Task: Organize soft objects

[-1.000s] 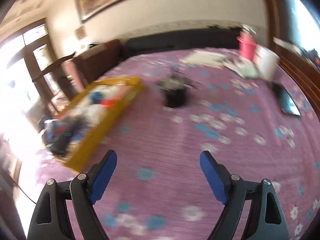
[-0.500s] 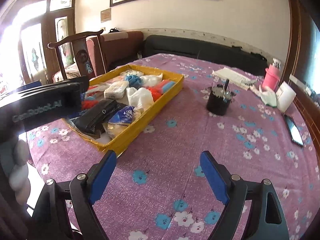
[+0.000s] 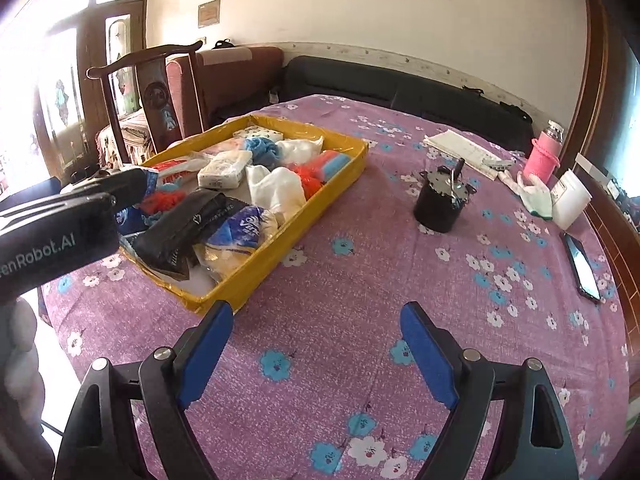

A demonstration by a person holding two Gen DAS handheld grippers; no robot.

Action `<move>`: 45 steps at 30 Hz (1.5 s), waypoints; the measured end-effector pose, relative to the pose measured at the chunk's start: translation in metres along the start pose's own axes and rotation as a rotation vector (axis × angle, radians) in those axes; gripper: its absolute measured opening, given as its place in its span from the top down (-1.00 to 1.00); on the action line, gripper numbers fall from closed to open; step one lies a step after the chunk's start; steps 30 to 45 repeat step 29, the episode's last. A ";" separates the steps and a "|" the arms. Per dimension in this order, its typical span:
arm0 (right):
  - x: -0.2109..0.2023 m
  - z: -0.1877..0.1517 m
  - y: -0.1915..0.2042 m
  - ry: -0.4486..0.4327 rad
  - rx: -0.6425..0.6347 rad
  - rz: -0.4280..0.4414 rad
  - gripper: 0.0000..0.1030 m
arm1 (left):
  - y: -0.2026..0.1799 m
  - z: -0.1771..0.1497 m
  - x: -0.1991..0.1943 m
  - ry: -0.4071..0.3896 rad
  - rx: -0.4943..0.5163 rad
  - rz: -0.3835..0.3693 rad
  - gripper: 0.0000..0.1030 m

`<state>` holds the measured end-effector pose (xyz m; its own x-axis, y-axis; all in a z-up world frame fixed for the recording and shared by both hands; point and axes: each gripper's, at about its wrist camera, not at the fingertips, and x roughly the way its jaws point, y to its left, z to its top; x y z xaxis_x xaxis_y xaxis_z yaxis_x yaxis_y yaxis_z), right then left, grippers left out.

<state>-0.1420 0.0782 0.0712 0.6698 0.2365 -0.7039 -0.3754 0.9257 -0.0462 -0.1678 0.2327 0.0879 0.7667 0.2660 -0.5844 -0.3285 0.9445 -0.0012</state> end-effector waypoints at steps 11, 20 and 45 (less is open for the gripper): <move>0.004 0.001 0.007 0.011 -0.017 -0.001 -0.73 | 0.002 -0.003 0.005 0.023 -0.004 -0.018 -1.00; 0.001 0.002 0.007 0.003 -0.021 0.002 -0.73 | 0.001 -0.003 0.005 0.027 -0.001 -0.021 -1.00; 0.000 0.004 -0.024 0.012 0.050 0.014 -0.73 | -0.017 0.003 -0.002 0.001 0.034 -0.019 -1.00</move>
